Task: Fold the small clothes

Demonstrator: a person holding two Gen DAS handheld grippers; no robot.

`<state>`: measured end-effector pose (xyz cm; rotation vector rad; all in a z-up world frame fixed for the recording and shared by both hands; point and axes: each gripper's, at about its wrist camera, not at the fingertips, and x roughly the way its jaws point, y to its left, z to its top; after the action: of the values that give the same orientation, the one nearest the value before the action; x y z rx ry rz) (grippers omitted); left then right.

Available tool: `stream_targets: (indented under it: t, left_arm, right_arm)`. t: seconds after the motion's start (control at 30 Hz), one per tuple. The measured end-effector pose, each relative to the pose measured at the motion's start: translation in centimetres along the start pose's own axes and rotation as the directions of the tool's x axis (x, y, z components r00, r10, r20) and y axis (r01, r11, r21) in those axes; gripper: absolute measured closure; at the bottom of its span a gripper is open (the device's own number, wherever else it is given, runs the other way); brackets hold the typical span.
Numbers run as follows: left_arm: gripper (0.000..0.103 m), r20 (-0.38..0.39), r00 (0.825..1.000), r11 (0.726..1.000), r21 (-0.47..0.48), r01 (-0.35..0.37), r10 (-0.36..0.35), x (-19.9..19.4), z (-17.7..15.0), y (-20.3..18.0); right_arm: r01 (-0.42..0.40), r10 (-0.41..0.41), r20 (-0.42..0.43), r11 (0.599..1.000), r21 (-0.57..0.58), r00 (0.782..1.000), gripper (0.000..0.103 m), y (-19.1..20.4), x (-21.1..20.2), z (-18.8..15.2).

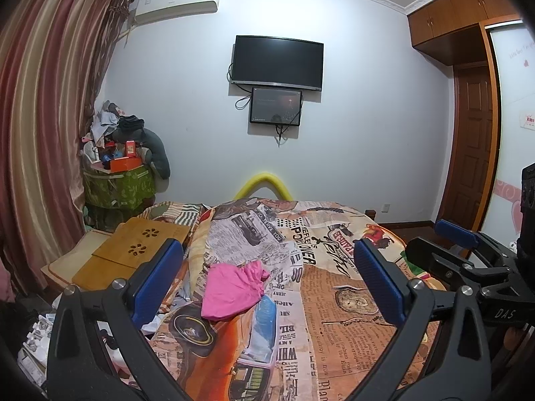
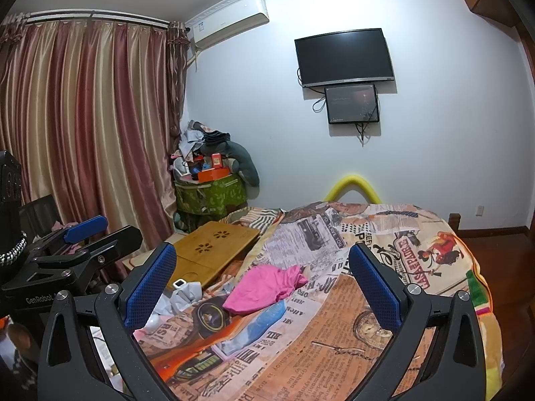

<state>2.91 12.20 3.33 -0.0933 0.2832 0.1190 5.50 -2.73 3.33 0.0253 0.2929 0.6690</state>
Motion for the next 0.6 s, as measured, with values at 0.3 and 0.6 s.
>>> stream_targets:
  t: [0.3, 0.6]
  left_arm:
    - [0.000, -0.013, 1.000, 1.000, -0.008, 0.019, -0.020, 0.38, -0.16, 0.02]
    - [0.000, -0.021, 1.000, 1.000, -0.001, 0.021, -0.021, 0.53, -0.07, -0.05]
  right_arm:
    - [0.005, -0.005, -0.001, 1.000, 0.004, 1.000, 0.001, 0.03, -0.03, -0.12]
    - [0.007, -0.007, -0.001, 1.000, 0.005, 1.000, 0.001, 0.01, -0.05, -0.12]
